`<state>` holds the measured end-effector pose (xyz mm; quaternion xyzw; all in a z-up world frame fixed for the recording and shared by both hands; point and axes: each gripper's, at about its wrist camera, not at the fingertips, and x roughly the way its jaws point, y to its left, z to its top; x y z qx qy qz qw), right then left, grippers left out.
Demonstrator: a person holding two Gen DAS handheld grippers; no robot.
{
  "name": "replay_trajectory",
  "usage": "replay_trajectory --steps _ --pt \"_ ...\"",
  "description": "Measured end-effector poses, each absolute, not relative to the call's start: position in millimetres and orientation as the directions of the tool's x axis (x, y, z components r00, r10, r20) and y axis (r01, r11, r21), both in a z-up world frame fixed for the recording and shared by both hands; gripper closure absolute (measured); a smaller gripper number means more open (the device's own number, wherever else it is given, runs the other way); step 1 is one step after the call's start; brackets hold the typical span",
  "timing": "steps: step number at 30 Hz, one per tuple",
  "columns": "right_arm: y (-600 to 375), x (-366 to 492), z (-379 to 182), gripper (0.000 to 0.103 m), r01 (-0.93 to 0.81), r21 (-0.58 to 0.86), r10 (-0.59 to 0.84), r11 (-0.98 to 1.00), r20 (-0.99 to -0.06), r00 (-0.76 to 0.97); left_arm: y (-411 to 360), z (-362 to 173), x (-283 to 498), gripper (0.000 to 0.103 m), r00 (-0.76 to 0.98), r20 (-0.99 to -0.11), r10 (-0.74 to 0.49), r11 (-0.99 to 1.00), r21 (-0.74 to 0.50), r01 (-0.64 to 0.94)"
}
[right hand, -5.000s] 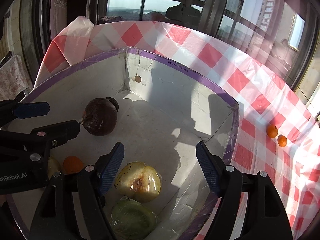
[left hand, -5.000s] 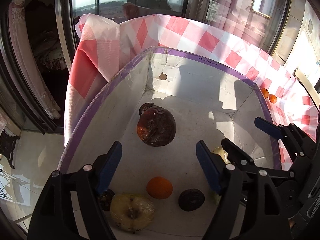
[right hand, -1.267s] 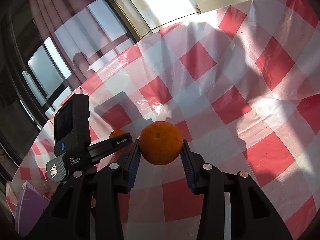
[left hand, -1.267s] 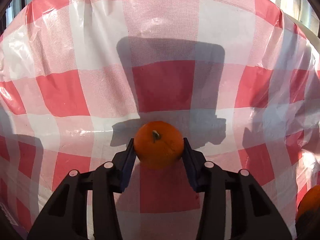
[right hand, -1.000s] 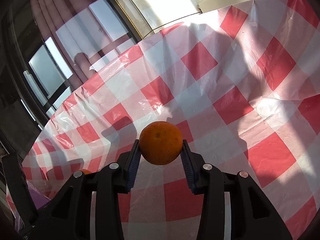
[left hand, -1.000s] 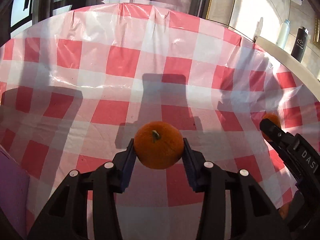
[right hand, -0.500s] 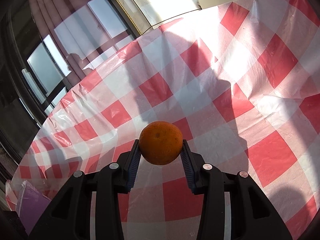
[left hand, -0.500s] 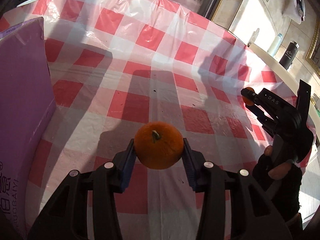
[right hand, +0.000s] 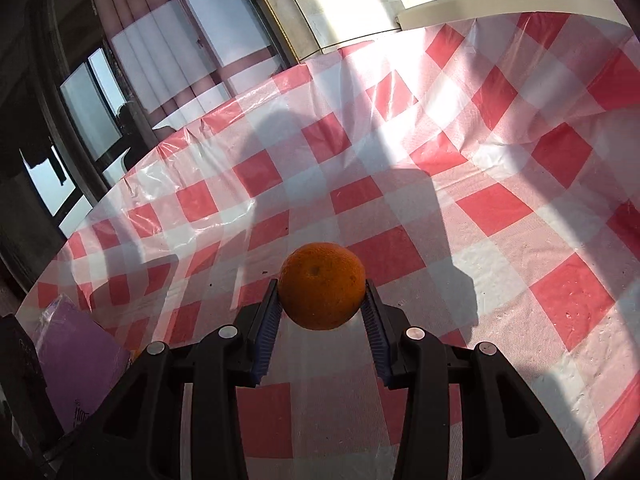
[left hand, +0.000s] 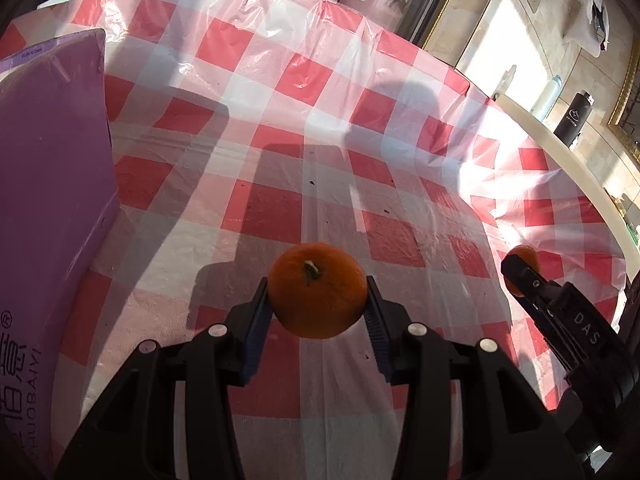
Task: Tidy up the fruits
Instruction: 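Carry both mandarins over the white box with both tools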
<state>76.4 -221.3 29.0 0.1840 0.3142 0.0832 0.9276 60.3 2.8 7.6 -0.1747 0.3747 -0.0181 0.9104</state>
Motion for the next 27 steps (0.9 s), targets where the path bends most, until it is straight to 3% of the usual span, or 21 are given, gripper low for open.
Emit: replay_trajectory --steps 18,27 --pt "-202.1 -5.5 29.0 0.062 -0.119 0.434 0.364 0.893 -0.543 0.757 3.0 36.0 -42.0 0.058 0.759 -0.635 -0.143 0.970 -0.244 -0.022" --pt "-169.8 -31.0 59.2 0.062 -0.221 0.424 0.430 0.878 -0.499 0.752 24.6 103.0 -95.7 0.058 0.856 -0.502 -0.121 0.973 -0.229 0.004"
